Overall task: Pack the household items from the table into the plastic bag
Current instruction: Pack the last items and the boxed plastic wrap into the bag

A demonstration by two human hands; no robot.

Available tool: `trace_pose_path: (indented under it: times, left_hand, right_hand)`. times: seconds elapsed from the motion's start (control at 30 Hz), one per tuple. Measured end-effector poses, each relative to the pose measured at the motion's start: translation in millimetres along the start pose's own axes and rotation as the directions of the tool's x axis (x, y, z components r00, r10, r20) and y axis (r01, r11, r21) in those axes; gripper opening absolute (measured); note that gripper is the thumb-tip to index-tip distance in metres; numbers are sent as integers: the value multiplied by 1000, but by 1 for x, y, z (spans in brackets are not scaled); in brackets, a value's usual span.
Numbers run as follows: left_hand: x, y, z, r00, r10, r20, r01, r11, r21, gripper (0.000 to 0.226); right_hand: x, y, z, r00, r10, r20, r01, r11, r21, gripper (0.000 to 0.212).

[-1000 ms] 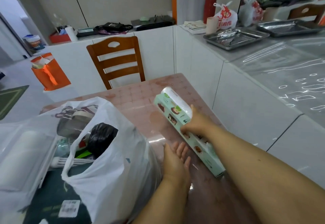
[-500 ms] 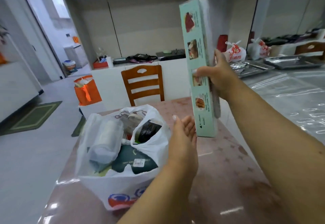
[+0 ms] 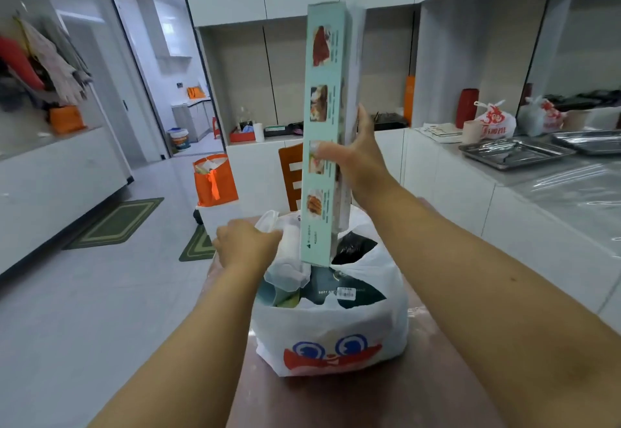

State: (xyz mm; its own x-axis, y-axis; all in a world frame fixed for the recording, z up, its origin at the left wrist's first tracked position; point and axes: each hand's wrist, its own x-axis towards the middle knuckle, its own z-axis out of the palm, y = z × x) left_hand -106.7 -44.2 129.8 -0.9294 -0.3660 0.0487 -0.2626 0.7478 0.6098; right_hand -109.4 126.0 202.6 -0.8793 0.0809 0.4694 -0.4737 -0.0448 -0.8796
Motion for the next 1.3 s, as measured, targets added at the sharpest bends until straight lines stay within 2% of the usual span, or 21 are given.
trace_pose_path:
  times: [0.03,0.07,0.1,0.13,0.17,0.2,0.23,0.27,0.3,0.4,0.47,0.57,0.63,0.73,0.83,0.97,1.1,1.2,1.27,1.3]
  left_hand:
    - [7,-6,3,998,19,56,-22,999,47,41]
    - [11,-9,4,995,24,96,-25,1000,12,29]
    - [15,-9,1,992,-13,129,28,992,-120,16]
    - [18,-8,-5,982,-84,169,137,934,-329,9]
    - [23,-8,-12,962,-141,235,249,811,-529,7]
    - [28,-11,-19,937,-147,316,333,643,-690,7]
    - [33,-15,-26,914,-98,394,388,495,-778,9]
    - [38,-21,-32,893,-40,449,425,407,-809,13]
    - [43,-27,-37,870,5,493,458,363,-811,20]
    - [50,-40,-47,809,83,583,530,329,-782,37]
    - [52,-44,-49,784,117,609,558,298,-775,44]
    - [55,-45,-48,779,130,614,573,249,-781,52]
    - [56,-41,-49,788,120,604,572,219,-790,56]
    - [58,-37,-49,802,124,585,552,221,-804,55]
    - [63,-34,-50,818,113,564,529,240,-814,60]
    - [73,-40,-52,831,12,557,539,235,-809,62]
    - [70,-43,-56,855,-21,518,503,271,-821,51]
    - [70,-33,-55,889,3,458,409,441,-799,48]
    - [66,-23,-51,898,93,431,273,650,-709,54]
    - [61,-18,-49,884,178,433,140,782,-607,56]
  right_hand:
    - [-2,5,3,1000,6,9,-6,1000,7,84]
    - [-3,10,4,1000,12,21,-12,1000,19,82]
    - [-2,14,5,999,20,32,-21,999,35,79]
    - [-2,17,6,998,30,48,-32,998,52,75]
    - [-2,20,8,996,44,74,-49,997,65,71]
    - [-1,24,12,992,63,107,-72,994,77,68]
    - [-1,27,17,986,85,143,-97,992,80,66]
    - [-2,31,23,978,104,178,-118,991,70,64]
    - [-3,35,28,971,121,204,-134,990,48,64]
    - [-1,41,30,962,135,239,-134,991,-18,72]
    - [1,44,19,954,162,252,-132,983,-130,80]
    - [-4,52,0,930,260,259,-145,908,-393,104]
    - [-8,55,-9,917,301,261,-147,864,-482,106]
    - [-14,50,-20,882,356,309,-82,760,-644,105]
    - [-24,55,-16,813,450,370,-9,645,-764,111]
    - [-28,61,-6,760,475,443,119,568,-814,107]
    - [-27,63,-11,730,528,434,187,457,-870,103]
    - [-27,69,-9,727,534,432,230,404,-886,110]
    - [-26,71,-10,718,554,421,218,395,-892,111]
    - [-25,72,-12,708,574,412,198,398,-896,112]
